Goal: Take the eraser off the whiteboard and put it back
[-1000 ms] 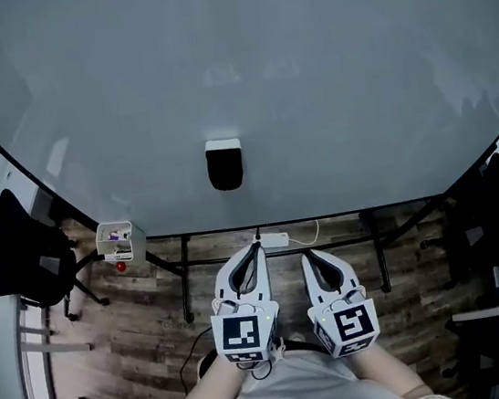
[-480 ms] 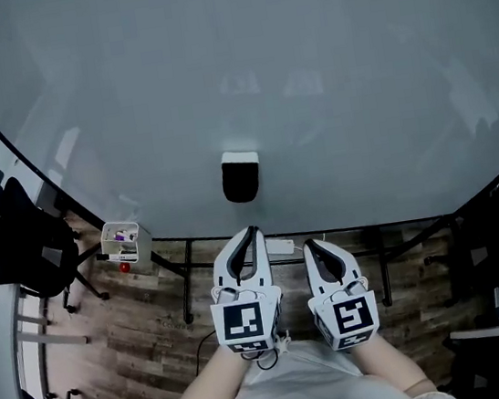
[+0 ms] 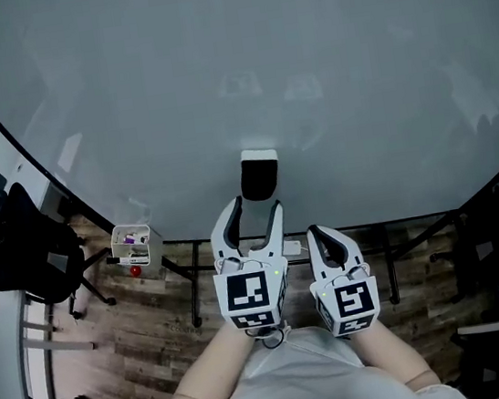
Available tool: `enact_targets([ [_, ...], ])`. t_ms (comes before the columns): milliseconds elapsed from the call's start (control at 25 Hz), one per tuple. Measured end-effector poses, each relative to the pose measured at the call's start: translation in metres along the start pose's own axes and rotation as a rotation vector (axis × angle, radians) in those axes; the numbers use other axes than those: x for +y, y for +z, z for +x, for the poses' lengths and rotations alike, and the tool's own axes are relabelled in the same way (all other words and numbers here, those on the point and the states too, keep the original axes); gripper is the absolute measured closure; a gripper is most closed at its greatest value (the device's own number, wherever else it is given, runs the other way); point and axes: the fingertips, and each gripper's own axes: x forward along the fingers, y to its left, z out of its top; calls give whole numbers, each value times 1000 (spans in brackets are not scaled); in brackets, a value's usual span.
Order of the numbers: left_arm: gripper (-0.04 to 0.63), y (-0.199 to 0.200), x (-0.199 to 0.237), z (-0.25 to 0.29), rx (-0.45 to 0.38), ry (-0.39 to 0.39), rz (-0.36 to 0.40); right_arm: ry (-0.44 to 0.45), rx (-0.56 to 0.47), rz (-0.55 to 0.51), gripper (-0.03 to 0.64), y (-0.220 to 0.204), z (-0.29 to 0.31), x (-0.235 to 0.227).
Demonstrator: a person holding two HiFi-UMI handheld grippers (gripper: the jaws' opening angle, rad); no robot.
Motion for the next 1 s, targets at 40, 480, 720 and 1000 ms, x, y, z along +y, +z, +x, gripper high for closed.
enact_targets([
  [40, 343, 3, 1, 3, -10, 2, 6, -6, 2, 1, 589, -1, 1, 0],
  [480, 308, 8, 5, 39, -17, 29, 56, -64, 27, 7, 589, -9, 7, -12],
  [720, 324, 8, 12, 39, -48, 74, 54, -88, 13, 17, 589, -5, 8, -18],
  [1000, 339, 7, 13, 38, -50, 46, 83, -85, 23, 33, 589, -11, 3, -24],
])
